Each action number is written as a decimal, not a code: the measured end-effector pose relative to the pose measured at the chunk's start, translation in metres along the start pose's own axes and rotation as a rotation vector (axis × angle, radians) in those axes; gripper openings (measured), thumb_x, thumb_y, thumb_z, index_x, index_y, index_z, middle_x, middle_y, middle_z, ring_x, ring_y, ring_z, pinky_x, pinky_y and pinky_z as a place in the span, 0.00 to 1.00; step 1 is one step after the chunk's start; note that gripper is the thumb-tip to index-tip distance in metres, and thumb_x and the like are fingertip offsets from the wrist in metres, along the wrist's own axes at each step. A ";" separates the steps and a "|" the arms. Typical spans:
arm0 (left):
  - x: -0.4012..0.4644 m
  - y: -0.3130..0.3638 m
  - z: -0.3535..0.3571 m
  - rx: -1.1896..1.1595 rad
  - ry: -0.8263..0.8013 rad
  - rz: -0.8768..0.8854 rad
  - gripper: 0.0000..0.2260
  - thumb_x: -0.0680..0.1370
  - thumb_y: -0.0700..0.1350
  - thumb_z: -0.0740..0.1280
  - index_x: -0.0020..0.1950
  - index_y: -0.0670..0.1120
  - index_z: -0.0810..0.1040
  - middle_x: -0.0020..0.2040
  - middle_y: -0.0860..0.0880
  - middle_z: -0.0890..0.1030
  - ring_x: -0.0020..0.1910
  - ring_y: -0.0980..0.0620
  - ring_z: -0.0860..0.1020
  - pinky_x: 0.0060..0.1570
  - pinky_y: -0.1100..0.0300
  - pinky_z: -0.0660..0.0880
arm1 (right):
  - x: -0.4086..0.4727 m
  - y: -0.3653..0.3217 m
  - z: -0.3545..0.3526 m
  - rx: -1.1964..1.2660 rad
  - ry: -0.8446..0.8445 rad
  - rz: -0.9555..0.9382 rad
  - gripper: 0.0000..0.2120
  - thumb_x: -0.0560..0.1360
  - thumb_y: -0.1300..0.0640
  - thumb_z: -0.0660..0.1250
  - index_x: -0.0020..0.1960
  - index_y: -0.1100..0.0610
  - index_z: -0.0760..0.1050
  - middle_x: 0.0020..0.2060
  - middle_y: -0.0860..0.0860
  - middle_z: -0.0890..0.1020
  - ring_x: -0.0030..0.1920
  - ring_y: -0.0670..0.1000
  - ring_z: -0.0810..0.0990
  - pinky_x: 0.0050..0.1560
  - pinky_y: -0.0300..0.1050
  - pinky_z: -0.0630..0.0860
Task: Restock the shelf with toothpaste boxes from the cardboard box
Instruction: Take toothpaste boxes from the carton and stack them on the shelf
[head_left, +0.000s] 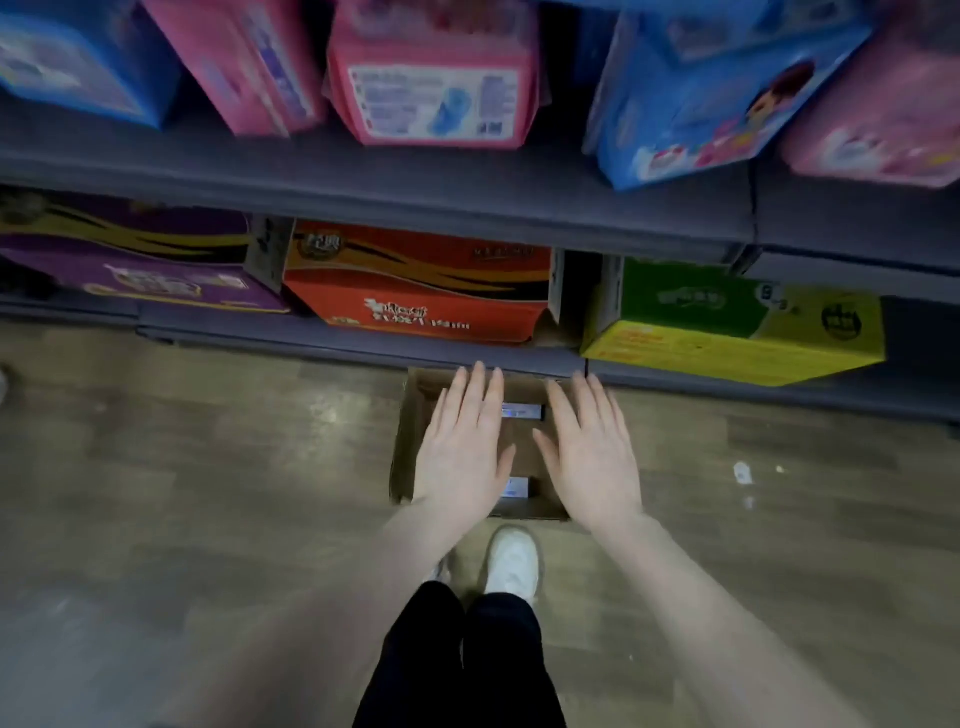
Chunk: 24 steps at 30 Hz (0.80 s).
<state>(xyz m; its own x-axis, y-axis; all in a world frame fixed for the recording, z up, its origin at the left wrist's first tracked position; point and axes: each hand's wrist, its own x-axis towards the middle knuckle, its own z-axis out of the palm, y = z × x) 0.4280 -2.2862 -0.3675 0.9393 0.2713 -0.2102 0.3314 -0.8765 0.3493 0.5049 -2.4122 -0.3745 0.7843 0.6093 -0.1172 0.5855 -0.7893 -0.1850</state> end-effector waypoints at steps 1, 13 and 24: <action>0.003 -0.006 0.016 0.006 -0.029 0.001 0.34 0.74 0.47 0.68 0.75 0.40 0.56 0.75 0.40 0.59 0.74 0.42 0.57 0.71 0.50 0.55 | 0.003 0.002 0.019 0.008 -0.031 -0.007 0.22 0.72 0.54 0.69 0.63 0.62 0.73 0.62 0.65 0.75 0.64 0.64 0.73 0.64 0.60 0.67; 0.058 -0.083 0.212 0.131 -0.483 -0.157 0.39 0.79 0.58 0.58 0.76 0.42 0.37 0.77 0.45 0.40 0.76 0.46 0.40 0.74 0.52 0.43 | 0.038 0.041 0.223 -0.106 -0.533 -0.104 0.34 0.78 0.45 0.58 0.76 0.56 0.48 0.75 0.59 0.50 0.76 0.57 0.48 0.75 0.50 0.46; 0.086 -0.131 0.316 0.118 -0.824 -0.376 0.48 0.73 0.58 0.68 0.76 0.45 0.36 0.77 0.45 0.39 0.75 0.44 0.39 0.74 0.49 0.43 | 0.056 0.064 0.327 -0.298 -0.908 -0.251 0.36 0.75 0.41 0.62 0.75 0.53 0.50 0.73 0.57 0.57 0.73 0.56 0.57 0.71 0.49 0.55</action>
<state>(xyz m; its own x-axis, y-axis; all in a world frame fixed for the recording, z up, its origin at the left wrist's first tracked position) 0.4373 -2.2737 -0.7201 0.3947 0.2173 -0.8927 0.5487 -0.8351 0.0393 0.5189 -2.4034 -0.7121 0.2480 0.4909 -0.8352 0.8387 -0.5403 -0.0685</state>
